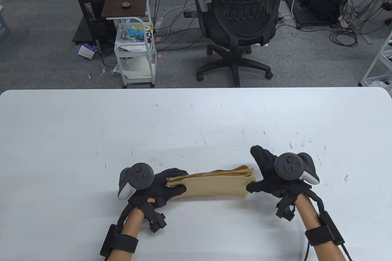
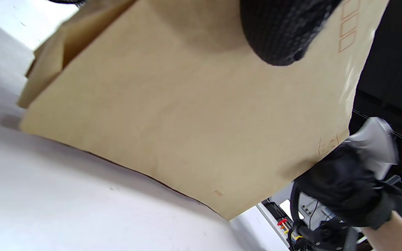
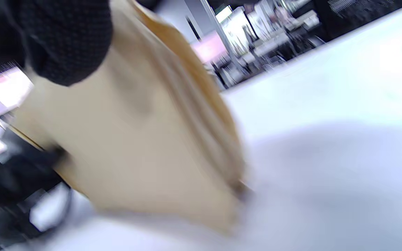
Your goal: Push scattered envelopes inward from both sides into a neat stack
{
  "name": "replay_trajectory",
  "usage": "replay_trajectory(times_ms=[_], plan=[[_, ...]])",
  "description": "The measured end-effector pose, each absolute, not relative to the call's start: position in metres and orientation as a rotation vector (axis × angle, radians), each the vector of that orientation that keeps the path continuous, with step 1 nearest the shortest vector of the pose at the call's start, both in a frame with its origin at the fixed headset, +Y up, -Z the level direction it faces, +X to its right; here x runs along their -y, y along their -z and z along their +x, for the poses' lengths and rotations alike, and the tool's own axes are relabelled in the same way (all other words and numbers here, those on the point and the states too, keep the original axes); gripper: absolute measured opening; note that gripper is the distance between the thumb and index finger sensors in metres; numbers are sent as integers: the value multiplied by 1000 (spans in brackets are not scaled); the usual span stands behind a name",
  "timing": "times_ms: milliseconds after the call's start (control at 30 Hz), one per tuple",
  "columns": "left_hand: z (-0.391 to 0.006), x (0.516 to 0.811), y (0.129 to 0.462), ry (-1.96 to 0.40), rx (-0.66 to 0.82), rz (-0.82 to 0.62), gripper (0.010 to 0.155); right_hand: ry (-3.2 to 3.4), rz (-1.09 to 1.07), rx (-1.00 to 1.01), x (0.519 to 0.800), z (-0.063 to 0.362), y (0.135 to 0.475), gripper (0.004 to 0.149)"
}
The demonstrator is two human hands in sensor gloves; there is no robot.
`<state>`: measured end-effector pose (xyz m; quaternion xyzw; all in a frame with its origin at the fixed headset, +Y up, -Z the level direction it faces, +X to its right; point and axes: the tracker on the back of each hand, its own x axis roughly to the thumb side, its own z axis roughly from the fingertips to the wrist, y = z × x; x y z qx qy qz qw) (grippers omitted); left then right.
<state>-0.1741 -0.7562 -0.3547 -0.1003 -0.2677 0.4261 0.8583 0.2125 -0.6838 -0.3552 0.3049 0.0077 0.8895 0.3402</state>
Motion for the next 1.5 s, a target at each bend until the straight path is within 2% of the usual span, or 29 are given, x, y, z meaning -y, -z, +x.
replay_trajectory(times_ms=[33, 100, 167, 333, 433, 533, 567, 600, 667, 767, 867, 1033, 1133, 1167, 1267, 1333, 1433, 1500], plan=[[-172, 757, 355, -905, 569, -220, 50, -2256, 811, 121, 666, 209, 347, 115], [-169, 760, 354, -924, 577, -253, 53, -2279, 865, 277, 645, 193, 332, 111], [-167, 761, 353, -947, 581, -262, 54, -2454, 982, 325, 633, 165, 316, 107], [-165, 764, 350, -972, 545, -219, 50, -2734, 1375, 127, 644, 66, 297, 110], [-164, 766, 350, -1000, 549, -247, 51, -2615, 1385, 145, 645, 16, 299, 107], [-166, 769, 351, -1039, 527, -256, 50, -2716, 1354, -68, 660, -21, 308, 104], [-168, 770, 352, -1046, 521, -264, 50, -2785, 1338, -66, 663, -25, 310, 104], [-170, 773, 351, -1067, 506, -287, 50, -2848, 1364, 81, 664, -24, 312, 103], [-173, 774, 352, -1101, 498, -292, 50, -2853, 1347, 210, 663, -17, 315, 100], [-173, 773, 353, -1076, 508, -285, 49, -2866, 1240, 101, 662, 10, 319, 98], [-172, 770, 353, -1035, 526, -275, 48, -2881, 1150, 136, 659, 44, 321, 90], [-172, 770, 353, -1025, 523, -283, 48, -3023, 936, 184, 661, 109, 326, 86], [-169, 772, 350, -1025, 525, -330, 49, -2939, 856, 117, 662, 142, 322, 82], [-167, 771, 348, -1005, 525, -327, 49, -2927, 803, 84, 658, 150, 315, 86], [-168, 769, 346, -965, 520, -346, 49, -2846, 667, 318, 644, 166, 293, 94], [-169, 766, 346, -956, 490, -356, 48, -2824, 577, 340, 640, 181, 283, 102], [-169, 764, 349, -988, 420, -398, 47, -2736, 459, 260, 667, 198, 293, 108], [-166, 766, 346, -1019, 410, -371, 47, -2596, 520, 30, 695, 199, 309, 111]])
